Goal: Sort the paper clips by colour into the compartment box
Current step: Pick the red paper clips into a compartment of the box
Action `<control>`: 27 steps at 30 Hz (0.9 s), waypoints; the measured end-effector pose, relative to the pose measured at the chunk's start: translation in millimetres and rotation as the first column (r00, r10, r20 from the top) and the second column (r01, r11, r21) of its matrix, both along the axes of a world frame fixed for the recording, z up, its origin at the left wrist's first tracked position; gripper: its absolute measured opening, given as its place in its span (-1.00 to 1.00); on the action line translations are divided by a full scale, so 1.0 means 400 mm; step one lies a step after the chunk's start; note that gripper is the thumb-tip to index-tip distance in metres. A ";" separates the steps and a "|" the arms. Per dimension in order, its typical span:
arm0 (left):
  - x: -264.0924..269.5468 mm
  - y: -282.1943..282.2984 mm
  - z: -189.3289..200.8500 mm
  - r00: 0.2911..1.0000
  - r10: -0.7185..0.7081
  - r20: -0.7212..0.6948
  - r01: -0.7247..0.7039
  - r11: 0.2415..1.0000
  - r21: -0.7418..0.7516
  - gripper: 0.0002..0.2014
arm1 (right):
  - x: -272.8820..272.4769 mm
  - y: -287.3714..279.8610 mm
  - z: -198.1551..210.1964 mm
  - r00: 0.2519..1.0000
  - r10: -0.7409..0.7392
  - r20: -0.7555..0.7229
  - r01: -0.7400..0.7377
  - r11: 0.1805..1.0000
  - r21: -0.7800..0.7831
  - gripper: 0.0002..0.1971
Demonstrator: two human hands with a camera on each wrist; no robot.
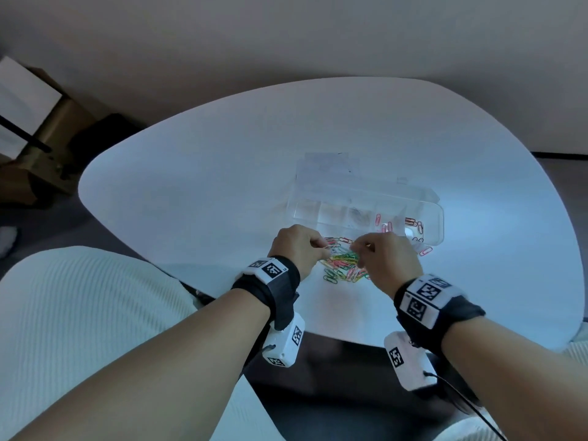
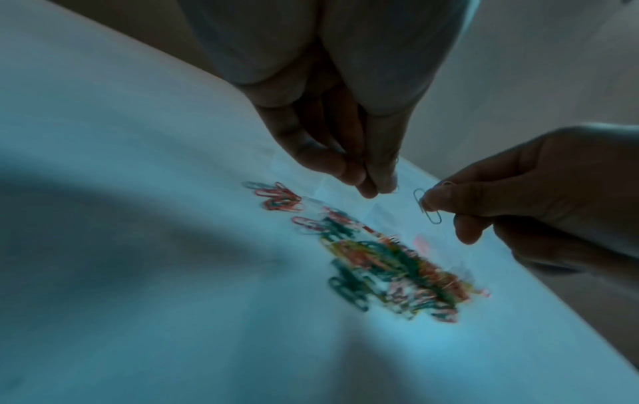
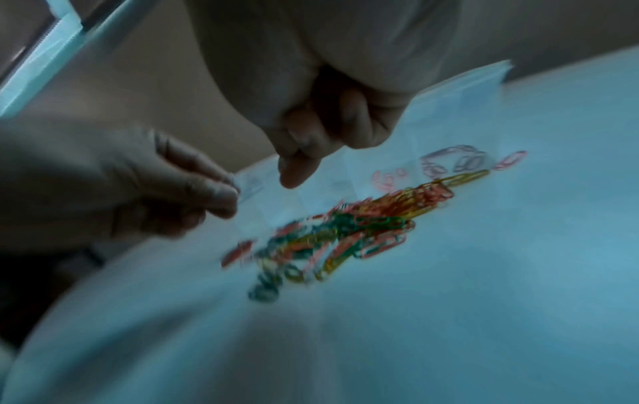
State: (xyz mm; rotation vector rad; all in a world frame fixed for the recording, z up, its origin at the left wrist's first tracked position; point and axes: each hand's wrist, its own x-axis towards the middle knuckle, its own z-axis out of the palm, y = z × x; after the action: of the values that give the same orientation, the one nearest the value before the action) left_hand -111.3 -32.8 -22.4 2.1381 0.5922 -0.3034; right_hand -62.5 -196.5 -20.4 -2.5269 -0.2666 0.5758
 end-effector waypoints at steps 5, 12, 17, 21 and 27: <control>0.047 -0.040 0.034 0.990 0.109 0.088 -0.100 0.990 -0.096 -0.94 | 0.071 -0.006 0.056 0.963 -0.258 0.082 0.235 0.946 0.222 -0.76; 0.096 -0.042 0.041 0.978 0.199 0.068 -0.199 0.980 -0.009 -0.90 | 0.140 0.007 0.036 0.969 -0.243 -0.040 0.246 0.964 0.101 -0.76; 0.162 -0.064 0.061 0.996 0.068 0.065 -0.074 0.992 0.098 -0.89 | 0.130 -0.046 0.027 0.963 -0.264 0.049 0.254 0.955 0.153 -0.71; 0.189 -0.084 0.053 0.998 -0.052 -0.037 0.058 0.984 0.168 -0.71 | 0.137 -0.054 0.031 0.964 -0.256 0.073 0.240 0.954 0.177 -0.74; 0.150 -0.042 0.082 0.992 -0.077 0.096 0.055 0.976 0.209 -0.75 | 0.159 -0.004 0.039 0.970 -0.213 0.115 0.199 0.972 0.123 -0.88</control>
State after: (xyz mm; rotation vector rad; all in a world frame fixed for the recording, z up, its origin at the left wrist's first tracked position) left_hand -51.4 -49.7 10.4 2.3612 0.5117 -0.1715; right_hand 1.0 -198.2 -5.0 -2.4477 -0.0771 0.3103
